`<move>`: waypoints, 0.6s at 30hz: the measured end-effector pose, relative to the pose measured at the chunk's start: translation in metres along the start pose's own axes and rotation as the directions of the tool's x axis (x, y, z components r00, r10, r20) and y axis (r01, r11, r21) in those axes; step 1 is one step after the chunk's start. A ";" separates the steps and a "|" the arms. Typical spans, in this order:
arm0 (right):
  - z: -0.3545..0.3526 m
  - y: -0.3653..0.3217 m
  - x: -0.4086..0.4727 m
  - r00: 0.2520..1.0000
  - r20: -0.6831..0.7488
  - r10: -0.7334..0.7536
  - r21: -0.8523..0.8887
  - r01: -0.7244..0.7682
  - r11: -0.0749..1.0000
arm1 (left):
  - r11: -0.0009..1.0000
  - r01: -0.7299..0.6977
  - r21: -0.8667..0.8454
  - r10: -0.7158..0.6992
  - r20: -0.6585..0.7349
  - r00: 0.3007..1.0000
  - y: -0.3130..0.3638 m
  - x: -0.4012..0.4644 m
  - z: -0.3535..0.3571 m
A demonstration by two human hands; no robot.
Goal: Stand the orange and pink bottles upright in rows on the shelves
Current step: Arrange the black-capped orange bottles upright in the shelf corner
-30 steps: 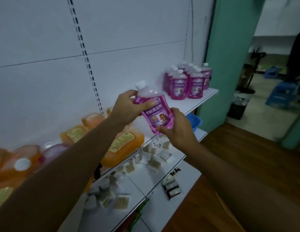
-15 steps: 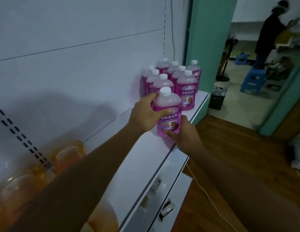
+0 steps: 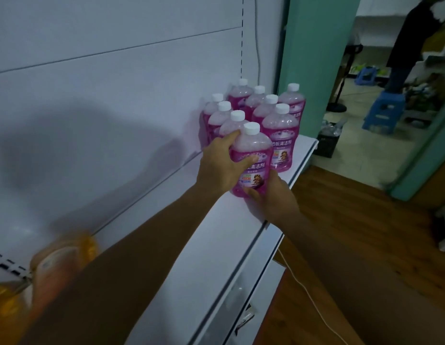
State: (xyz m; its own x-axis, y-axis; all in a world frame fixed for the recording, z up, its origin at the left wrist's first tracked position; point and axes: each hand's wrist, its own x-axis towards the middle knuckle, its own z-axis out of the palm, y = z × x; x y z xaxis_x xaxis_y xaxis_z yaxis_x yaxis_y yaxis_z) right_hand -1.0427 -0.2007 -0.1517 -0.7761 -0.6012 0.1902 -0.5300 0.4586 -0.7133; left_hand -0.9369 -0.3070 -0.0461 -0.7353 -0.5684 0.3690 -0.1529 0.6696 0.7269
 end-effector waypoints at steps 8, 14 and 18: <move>-0.036 -0.036 -0.052 0.978 -0.206 -0.021 -0.106 -0.001 0.994 | 0.953 0.125 0.276 -0.098 -0.110 0.989 0.008 -0.048 -0.042; -0.023 -0.076 -0.109 0.966 -0.033 -0.256 0.037 0.257 0.966 | 0.861 0.355 0.365 -0.265 -0.274 0.925 0.000 -0.135 -0.097; 0.001 -0.105 -0.141 0.842 0.261 -0.473 0.177 0.440 0.881 | 0.779 0.477 0.407 -0.347 -0.354 0.869 0.000 -0.190 -0.139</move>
State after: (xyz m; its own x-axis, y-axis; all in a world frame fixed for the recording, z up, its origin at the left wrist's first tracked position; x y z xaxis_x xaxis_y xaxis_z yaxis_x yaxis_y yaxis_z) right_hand -0.8774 -0.1648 -0.1042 -0.3138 -0.8934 0.3216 -0.7475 0.0235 -0.6639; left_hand -0.7056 -0.2653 -0.0363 -0.3522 -0.8952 0.2731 -0.7386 0.4451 0.5063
